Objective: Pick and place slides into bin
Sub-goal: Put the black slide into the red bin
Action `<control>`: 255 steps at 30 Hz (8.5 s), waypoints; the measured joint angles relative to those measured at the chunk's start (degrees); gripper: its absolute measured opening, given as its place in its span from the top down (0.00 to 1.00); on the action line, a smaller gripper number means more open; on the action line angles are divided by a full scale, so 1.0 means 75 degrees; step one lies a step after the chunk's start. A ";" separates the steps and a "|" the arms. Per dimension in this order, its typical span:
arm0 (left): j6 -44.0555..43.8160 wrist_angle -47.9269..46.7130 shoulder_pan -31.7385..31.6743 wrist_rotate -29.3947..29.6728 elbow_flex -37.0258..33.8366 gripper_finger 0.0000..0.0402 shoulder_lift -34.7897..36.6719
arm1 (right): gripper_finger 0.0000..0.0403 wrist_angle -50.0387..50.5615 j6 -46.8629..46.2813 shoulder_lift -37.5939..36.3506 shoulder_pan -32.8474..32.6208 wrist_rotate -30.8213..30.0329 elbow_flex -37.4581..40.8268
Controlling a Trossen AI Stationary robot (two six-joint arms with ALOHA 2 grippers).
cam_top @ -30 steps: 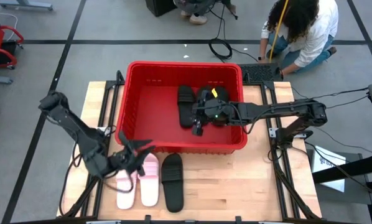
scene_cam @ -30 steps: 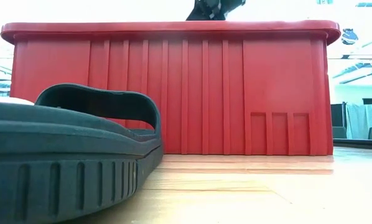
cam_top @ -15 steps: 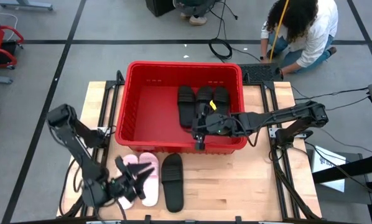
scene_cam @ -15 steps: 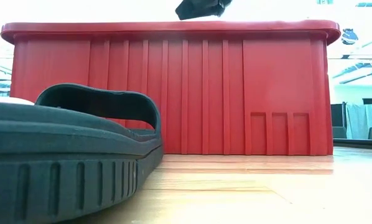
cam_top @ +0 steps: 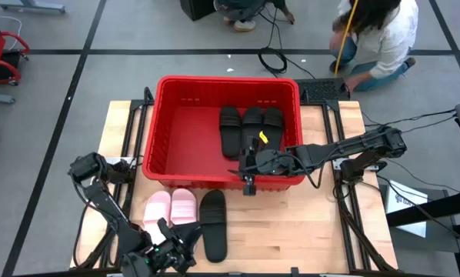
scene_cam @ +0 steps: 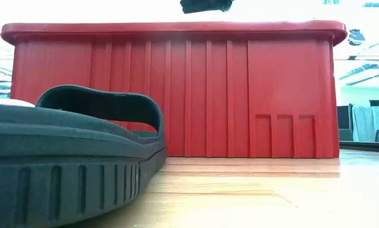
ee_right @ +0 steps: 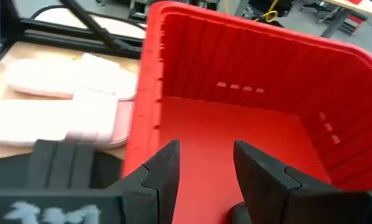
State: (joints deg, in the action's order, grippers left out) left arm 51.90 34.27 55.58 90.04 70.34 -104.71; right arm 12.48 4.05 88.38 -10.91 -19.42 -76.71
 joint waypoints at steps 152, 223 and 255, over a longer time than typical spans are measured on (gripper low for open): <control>-0.8507 -0.7448 -0.0964 -0.4727 0.0045 0.99 0.0506 | 0.65 -0.0083 0.0038 0.0003 -0.0307 -0.0029 0.0000; -0.2427 -0.7963 -0.9858 -1.1440 0.0051 0.99 0.5134 | 0.65 -0.2464 0.1418 -0.2480 0.3858 0.0839 0.2965; -0.2141 -0.4250 -1.2075 -1.3818 -0.3102 0.99 0.4156 | 0.65 -0.2365 0.1751 -0.2483 0.4396 0.0840 0.2986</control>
State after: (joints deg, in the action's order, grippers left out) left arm 35.85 2.40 -34.99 -13.60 47.07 -73.54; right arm -5.26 17.18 69.76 22.06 -13.12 -54.31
